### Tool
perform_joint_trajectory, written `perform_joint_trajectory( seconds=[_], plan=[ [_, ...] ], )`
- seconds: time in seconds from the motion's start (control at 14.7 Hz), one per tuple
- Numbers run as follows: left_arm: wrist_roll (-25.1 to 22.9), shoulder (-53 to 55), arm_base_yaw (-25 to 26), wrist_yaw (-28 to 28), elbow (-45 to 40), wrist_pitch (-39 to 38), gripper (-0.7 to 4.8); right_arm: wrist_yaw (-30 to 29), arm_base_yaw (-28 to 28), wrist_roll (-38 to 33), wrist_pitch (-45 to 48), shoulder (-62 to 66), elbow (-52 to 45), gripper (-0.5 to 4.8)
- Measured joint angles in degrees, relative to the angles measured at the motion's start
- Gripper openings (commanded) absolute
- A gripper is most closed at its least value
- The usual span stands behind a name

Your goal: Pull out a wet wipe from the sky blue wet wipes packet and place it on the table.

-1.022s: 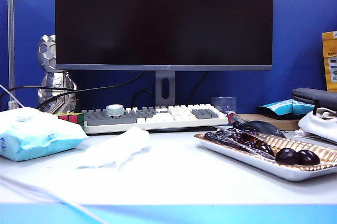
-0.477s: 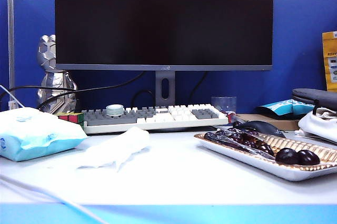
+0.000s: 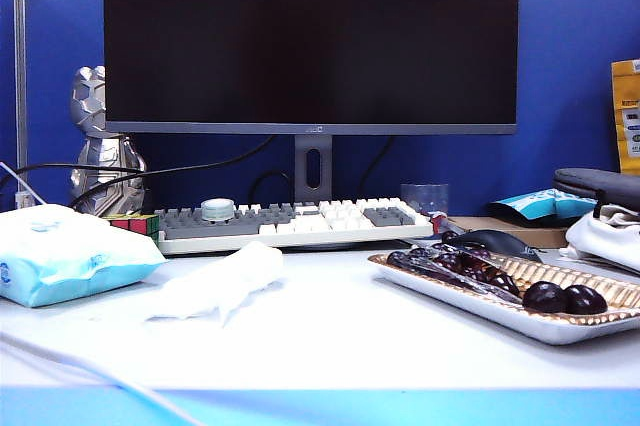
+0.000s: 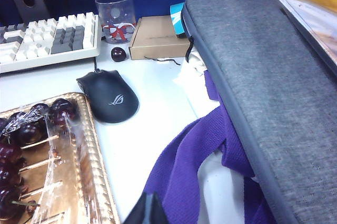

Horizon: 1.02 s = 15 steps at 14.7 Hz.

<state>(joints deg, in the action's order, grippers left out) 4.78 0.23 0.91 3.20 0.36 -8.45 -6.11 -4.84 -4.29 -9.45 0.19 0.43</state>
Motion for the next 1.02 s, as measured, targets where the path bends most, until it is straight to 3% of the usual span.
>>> perform_joint_trajectory(
  seconds=[0.2,0.48,0.68,1.02],
  plan=[
    [0.0,0.0,0.0,-2.9,0.0,-0.5,-0.02,0.0,0.0,0.0,0.0,0.0,0.0,-0.01],
    [0.0,0.0,-0.5,-1.7,0.0,-0.5,-0.01,0.0,0.0,0.0,0.0,0.0,0.0,-0.01],
    [0.0,0.0,-4.8,-1.3,0.0,-0.5,-0.01,0.0,0.0,0.0,0.0,0.0,0.0,-0.01],
    [0.9,0.0,-5.0,-1.2,0.0,-0.5,-0.01,0.0,0.0,0.0,0.0,0.0,0.0,-0.01]
  ],
)
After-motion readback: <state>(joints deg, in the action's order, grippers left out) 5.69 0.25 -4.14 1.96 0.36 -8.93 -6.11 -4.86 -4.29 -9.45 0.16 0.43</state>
